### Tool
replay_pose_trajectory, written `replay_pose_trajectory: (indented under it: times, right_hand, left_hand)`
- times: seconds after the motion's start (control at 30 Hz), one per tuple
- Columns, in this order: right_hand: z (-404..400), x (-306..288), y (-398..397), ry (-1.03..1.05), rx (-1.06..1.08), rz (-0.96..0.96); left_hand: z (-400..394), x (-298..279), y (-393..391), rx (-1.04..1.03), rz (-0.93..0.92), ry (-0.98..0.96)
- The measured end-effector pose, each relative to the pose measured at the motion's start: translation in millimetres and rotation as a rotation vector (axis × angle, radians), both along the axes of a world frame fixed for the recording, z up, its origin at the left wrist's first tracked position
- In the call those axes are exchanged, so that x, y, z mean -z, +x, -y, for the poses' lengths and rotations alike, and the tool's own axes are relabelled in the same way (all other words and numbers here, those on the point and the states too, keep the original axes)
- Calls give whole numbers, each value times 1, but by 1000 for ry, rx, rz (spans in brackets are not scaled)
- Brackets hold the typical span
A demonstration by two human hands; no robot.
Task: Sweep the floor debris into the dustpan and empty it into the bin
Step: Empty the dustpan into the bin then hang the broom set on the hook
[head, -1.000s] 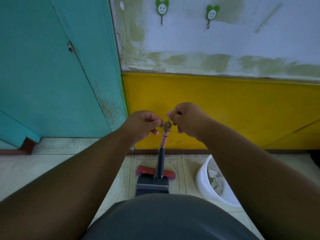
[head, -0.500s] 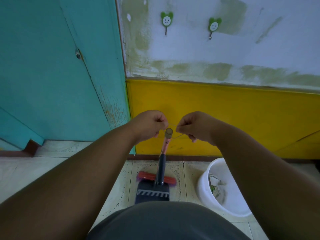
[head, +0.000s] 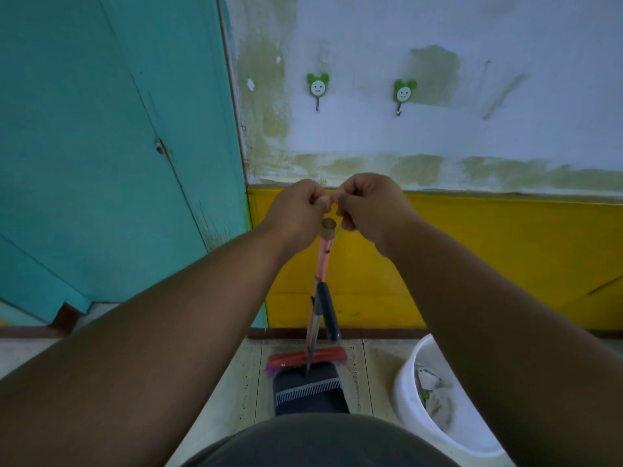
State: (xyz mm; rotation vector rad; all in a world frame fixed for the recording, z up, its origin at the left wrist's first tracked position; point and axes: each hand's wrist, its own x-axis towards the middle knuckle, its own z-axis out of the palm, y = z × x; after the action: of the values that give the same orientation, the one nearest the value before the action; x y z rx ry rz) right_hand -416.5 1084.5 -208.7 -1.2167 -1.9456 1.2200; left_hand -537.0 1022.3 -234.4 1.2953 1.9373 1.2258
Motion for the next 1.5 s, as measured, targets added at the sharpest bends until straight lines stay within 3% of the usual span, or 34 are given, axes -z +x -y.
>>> replay_pose_trajectory:
  times: [0.3, 0.6, 1.0, 1.3, 1.5]
  right_hand:
    - [-32, -31, -26, 369, -59, 203]
    - [-71, -56, -56, 604, 47, 341]
    - [-98, -58, -81, 654, 92, 418]
    - [-109, -44, -88, 604, 69, 486]
    - [-111, -17, -73, 510, 49, 447]
  left_hand:
    - [-22, -28, -24, -86, -136, 53]
    - [-69, -61, -45, -161, -136, 53]
    - [-108, -53, -63, -336, -260, 122]
    - [-114, -41, -71, -337, -425, 0]
    - [-115, -30, -68, -325, -371, -40]
